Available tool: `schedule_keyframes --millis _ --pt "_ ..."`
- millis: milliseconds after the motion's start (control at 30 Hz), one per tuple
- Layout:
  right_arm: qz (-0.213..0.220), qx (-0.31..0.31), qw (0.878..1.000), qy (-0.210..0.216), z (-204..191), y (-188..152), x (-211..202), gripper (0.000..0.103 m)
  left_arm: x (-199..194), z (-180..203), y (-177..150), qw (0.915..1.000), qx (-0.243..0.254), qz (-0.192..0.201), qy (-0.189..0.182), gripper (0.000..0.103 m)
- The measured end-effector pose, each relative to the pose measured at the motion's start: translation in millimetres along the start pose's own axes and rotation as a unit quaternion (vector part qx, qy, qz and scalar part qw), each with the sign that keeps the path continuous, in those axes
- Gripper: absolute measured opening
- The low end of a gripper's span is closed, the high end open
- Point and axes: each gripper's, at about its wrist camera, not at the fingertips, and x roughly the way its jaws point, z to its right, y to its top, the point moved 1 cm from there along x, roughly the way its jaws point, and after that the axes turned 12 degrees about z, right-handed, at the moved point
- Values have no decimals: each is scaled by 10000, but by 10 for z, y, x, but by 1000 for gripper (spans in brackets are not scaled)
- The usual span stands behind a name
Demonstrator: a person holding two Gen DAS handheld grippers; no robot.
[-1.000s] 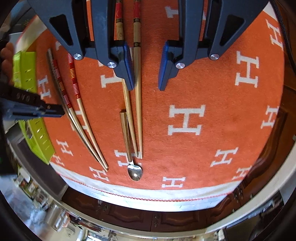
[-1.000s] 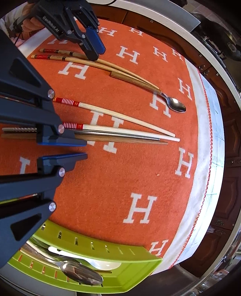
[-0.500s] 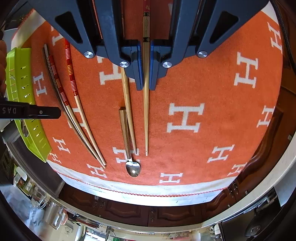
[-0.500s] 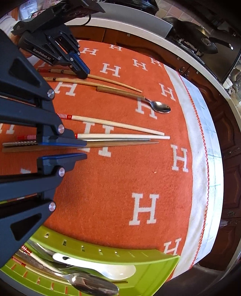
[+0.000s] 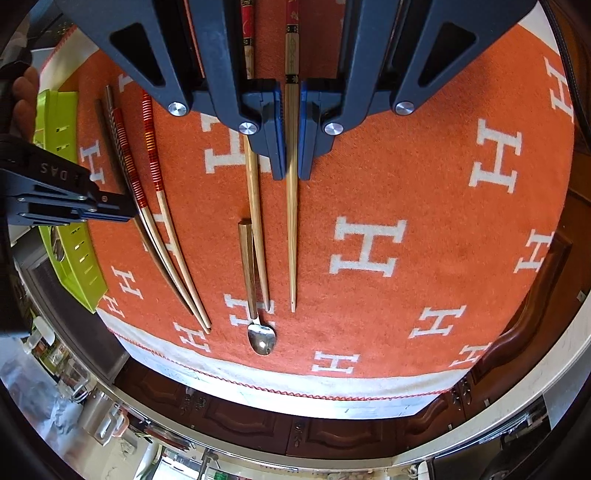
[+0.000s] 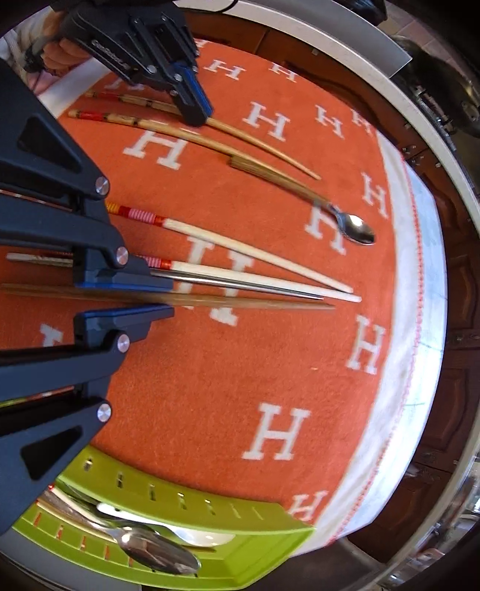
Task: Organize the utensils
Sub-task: 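Grasp a wooden chopstick with the left gripper while the right gripper grasps a metal chopstick, then carry both chopsticks into the green tray and open both grippers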
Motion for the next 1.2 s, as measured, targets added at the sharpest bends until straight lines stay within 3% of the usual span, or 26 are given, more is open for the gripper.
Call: schedule_keyframes --millis 167,433,600,833,967,1200 --pt "170 3 9997 -165 -30 53 28 7 -98 -23 43 9998 -161 61 -66 4" --pt "660 1158 9905 326 340 -36 -465 7 -486 178 253 9969 -378 235 -656 4" --pt "1057 2123 9705 435 836 -302 -941 7 -657 708 426 9918 -147 197 -1252 4" --pt "1295 2999 9450 -177 1465 -709 -1251 7 -505 1807 574 9790 341 -118 -2006 4" --pt "1216 3025 9445 -414 1607 -837 -1284 7 -284 2271 532 9740 413 -406 -2190 4" --pt "1001 2850 9510 -654 1698 -859 -1151 7 68 2666 382 9743 548 -687 -2074 4"
